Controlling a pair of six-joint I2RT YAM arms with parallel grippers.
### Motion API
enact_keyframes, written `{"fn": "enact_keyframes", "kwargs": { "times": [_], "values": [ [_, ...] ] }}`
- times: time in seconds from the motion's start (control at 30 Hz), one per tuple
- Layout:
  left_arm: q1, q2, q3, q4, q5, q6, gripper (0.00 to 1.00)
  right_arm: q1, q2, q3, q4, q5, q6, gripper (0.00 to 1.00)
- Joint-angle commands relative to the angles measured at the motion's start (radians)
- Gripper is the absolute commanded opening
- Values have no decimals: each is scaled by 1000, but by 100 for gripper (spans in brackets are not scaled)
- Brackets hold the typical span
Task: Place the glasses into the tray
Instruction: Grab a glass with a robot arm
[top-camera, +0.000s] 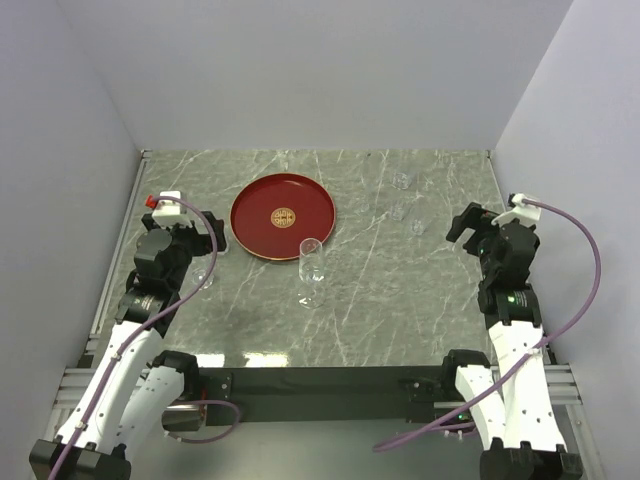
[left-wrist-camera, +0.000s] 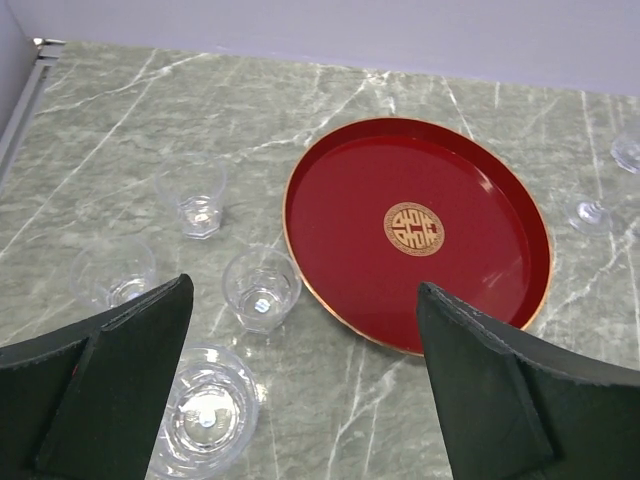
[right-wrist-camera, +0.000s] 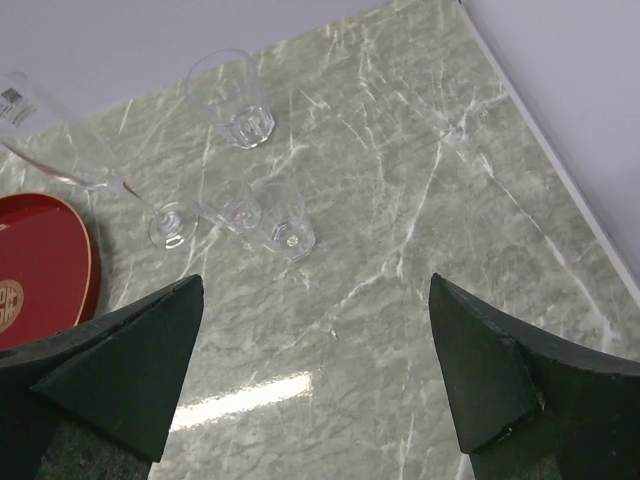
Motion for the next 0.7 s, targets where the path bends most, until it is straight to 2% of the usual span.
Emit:
{"fn": "enact_keyframes", "kwargs": {
  "times": [0.0, 0.03, 0.1, 0.13, 0.17, 0.23, 0.43, 0.67],
  "values": [
    [-2, -12, 43, 50, 57, 9, 99, -9, -50, 33, 17, -3, -2, 100],
    [-2, -13, 43, 49, 74, 4, 99, -7, -67, 24, 34, -34, -53, 100],
    [-2, -13, 43, 61, 98, -13, 99, -9, -103, 2, 42, -202, -126, 100],
    [-2, -7, 46, 61, 115, -22, 99, -7, -101, 5, 8, -303, -254, 100],
    [-2, -1, 58, 31, 146, -43, 99, -9, -98, 13, -22, -492, -331, 100],
    [-2, 31, 108, -17, 183, -72, 99, -6, -91, 33, -110, -646, -520, 100],
    [-2, 65, 224, -193, 310, -200, 99, -9, -94, 19, -174, -738, -627, 100],
    [-2, 20, 260, -345, 480, -368, 100, -9, -74, -32, -185, -832, -670, 100]
  ]
}}
